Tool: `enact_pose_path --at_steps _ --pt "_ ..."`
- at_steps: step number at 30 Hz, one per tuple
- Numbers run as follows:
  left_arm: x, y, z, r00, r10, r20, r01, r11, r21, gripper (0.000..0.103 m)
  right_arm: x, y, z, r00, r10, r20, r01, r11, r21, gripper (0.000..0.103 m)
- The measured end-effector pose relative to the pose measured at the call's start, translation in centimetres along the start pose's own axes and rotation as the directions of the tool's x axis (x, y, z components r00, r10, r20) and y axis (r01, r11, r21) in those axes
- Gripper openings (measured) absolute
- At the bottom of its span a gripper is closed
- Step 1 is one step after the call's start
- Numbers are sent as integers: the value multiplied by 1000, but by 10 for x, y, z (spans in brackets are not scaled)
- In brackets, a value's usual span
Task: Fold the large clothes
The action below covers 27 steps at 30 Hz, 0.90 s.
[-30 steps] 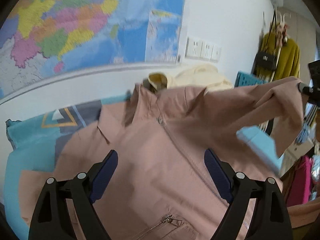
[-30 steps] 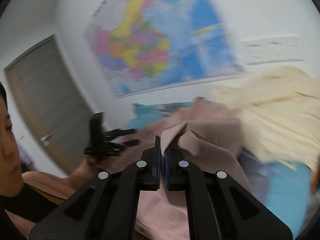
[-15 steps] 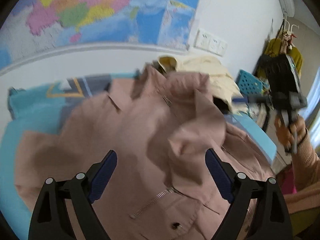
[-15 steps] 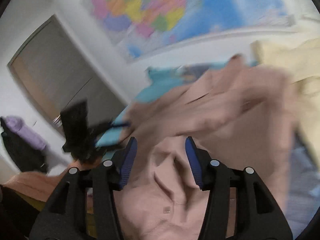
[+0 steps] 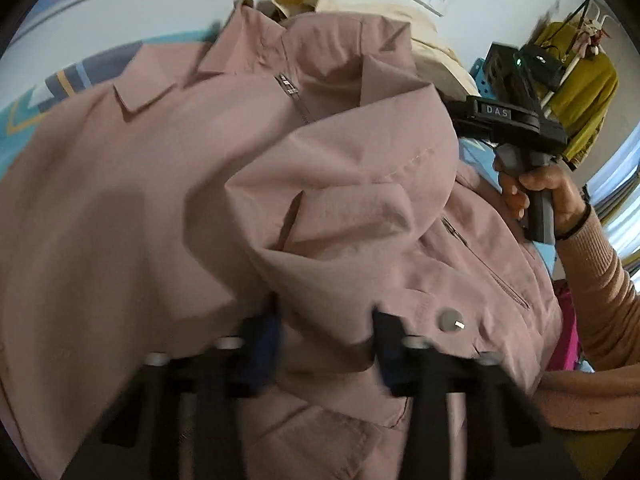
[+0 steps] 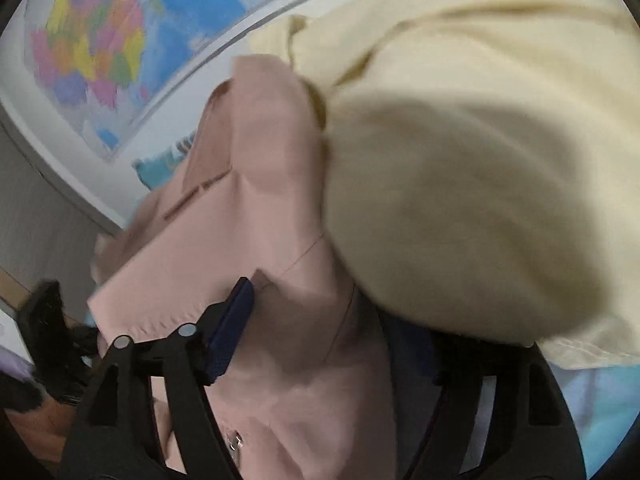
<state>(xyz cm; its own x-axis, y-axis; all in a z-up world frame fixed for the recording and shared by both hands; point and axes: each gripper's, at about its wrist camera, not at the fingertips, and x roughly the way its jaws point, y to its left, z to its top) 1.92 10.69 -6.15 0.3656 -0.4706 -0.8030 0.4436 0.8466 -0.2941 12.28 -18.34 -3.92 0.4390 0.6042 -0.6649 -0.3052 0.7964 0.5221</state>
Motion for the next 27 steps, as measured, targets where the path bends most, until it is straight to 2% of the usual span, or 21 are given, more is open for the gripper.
enact_pose_path --at_steps 1,2,3,6,8,10,11,12,13,14,15,16,18,19,20,22,23,25,27 --pt "-5 5 4 1000 -12 8 12 1000 -9 10 1 -3 1 999 37 2 -37 999 14 32" --pt "-10 9 6 1000 -14 17 14 1000 -16 9 1 -4 1 998 70 -2 -70 997 20 14" --pt "-19 15 11 999 -2 35 3 1000 -17 8 -1 -4 2 997 75 7 -76 997 14 5" --pt "-45 33 25 993 75 96 -74 997 -14 7 -32 -7 5 991 59 119 -62 998 20 4" --pt "-65 52 35 981 141 133 -137 990 -40 9 -55 -12 4 978 81 193 -94 994 61 4" --pt "-76 66 40 960 240 147 -235 971 -52 21 -57 -12 2 980 34 195 -46 997 57 4" --pt "-78 73 42 936 320 144 -316 947 -50 27 -54 -13 1 983 -1 183 -11 998 61 4" --pt "-78 78 41 927 351 133 -348 937 -44 31 -48 -16 0 986 -26 167 14 997 70 4" --pt "-77 81 41 931 343 122 -340 940 -42 43 -42 -21 0 987 -53 149 41 995 87 4" --pt "-75 87 39 948 301 104 -297 954 -50 57 -36 -27 0 988 -64 139 50 994 102 5" --pt "-75 89 38 958 273 92 -269 962 -55 64 -32 -33 -2 989 -71 133 55 991 119 6" --pt "-72 89 36 967 240 82 -237 970 -50 67 -30 -39 -4 988 -77 131 59 989 134 6" --pt "-63 77 30 973 221 70 -221 975 2 72 -34 -44 -9 988 -87 127 67 986 151 11" --pt "-61 72 25 976 206 65 -208 978 30 81 -36 -39 -11 986 -108 131 89 986 142 13" --pt "-52 63 23 981 185 57 -189 979 72 85 -39 -35 -13 983 -123 135 107 987 123 17" --pt "-43 50 17 980 197 41 -201 970 137 86 -52 -16 -19 976 -153 156 145 987 61 35" --pt "-33 46 15 974 228 14 -227 959 168 86 -59 -3 -23 970 -164 179 163 986 20 45" --pt "-20 46 14 964 265 -24 -257 949 183 86 -64 16 -28 971 -145 190 160 985 -64 48" --pt "-13 52 16 963 267 -28 -258 951 170 75 -62 39 -31 972 -139 188 169 973 -154 55"
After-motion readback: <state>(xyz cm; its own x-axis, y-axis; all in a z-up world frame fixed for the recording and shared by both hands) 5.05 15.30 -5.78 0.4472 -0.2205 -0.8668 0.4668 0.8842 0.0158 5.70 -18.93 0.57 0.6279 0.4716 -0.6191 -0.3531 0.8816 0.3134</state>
